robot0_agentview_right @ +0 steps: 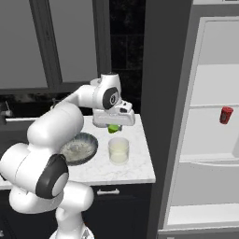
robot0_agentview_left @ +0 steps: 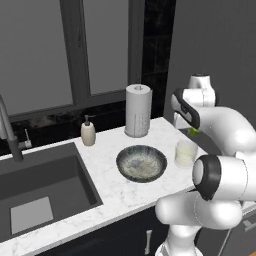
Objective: Grab a lemon wedge from the fridge and one ice cube from the ice bowl, and put them in the glass of lemonade.
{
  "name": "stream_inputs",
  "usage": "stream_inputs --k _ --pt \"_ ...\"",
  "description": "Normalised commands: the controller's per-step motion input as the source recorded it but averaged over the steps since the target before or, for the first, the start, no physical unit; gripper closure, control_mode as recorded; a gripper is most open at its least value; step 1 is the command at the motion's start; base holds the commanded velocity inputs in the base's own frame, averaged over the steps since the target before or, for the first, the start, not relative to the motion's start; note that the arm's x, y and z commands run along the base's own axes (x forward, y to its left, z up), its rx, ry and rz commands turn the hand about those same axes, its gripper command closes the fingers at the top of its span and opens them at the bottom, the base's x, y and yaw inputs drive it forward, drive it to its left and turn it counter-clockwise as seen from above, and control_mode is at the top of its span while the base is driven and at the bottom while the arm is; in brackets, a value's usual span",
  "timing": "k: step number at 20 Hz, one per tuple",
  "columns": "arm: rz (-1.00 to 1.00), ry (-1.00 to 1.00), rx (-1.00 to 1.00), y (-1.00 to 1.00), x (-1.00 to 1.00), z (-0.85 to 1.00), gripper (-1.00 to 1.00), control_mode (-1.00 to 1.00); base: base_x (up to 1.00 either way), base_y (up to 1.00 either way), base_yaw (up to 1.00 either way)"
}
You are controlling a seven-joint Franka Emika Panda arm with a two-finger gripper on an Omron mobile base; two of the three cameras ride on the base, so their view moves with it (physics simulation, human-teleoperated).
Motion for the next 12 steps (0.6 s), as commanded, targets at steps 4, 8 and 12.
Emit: stream_inputs --k 4,8,12 --pt "-0.02 0.0 -0.02 0.2 0.06 0.0 1.0 -1.0 0.0 0.0 0.0" --pt "0.0 0.01 0.0 -0.05 0.09 0.0 1.0 -1.0 0.0 0.0 0.0" --pt "0.0 0.0 0.0 -0.1 0.35 0.0 1.0 -1.0 0.0 0.0 0.0"
